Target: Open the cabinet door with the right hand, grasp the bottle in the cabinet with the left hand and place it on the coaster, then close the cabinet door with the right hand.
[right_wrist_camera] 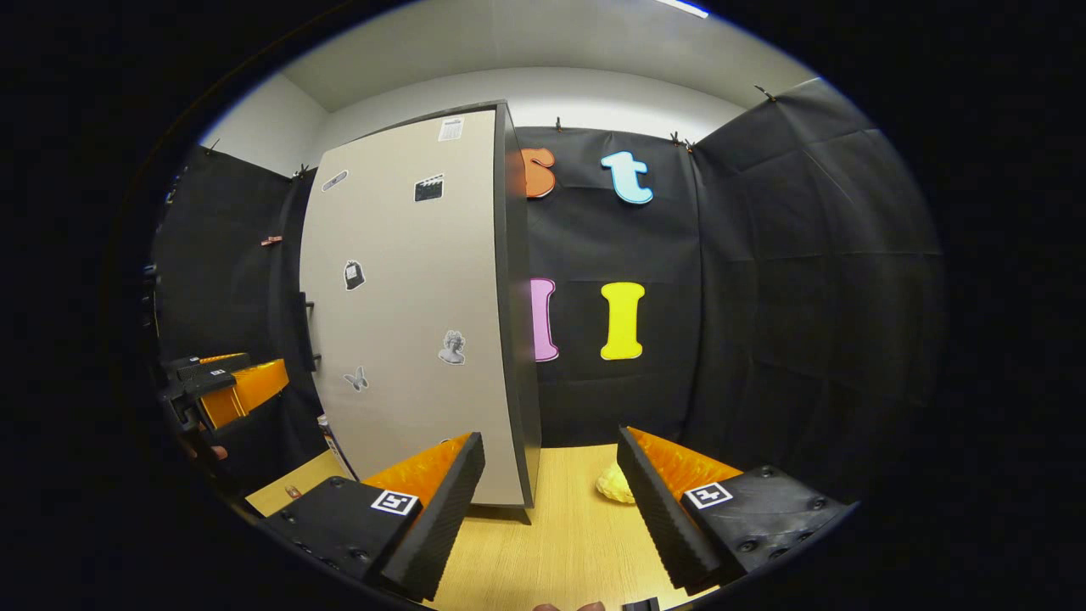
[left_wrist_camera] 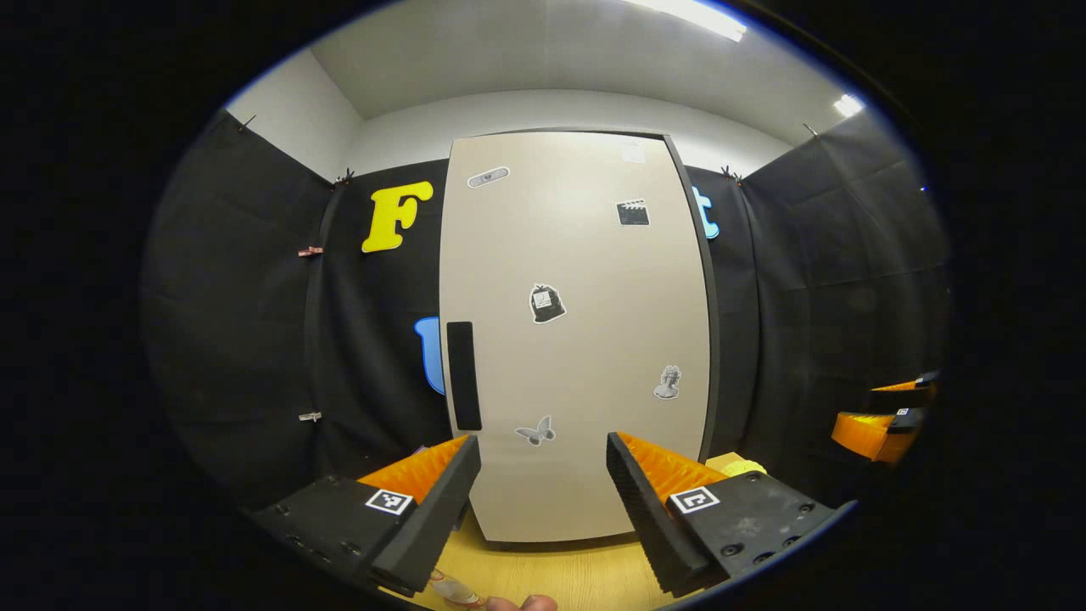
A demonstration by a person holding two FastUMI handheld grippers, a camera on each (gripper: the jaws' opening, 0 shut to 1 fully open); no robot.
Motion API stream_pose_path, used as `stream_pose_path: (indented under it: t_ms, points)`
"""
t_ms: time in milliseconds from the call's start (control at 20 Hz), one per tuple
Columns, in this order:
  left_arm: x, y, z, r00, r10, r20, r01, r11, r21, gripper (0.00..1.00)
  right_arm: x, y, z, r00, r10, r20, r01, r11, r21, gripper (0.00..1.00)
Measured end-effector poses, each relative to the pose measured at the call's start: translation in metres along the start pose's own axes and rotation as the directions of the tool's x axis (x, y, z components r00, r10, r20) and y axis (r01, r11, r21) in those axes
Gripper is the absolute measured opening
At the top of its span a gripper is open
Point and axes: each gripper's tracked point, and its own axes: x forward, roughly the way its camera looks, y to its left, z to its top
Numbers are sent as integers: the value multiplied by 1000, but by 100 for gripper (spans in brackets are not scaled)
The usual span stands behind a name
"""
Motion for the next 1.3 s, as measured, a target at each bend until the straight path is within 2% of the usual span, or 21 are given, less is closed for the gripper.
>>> stream_pose_path:
  t_ms: [1300]
  points:
    - [6, -8, 1, 1000, -13, 1, 13, 1000, 6, 94, 5, -5, -4, 1000, -21, 9, 21, 1000, 9, 98]
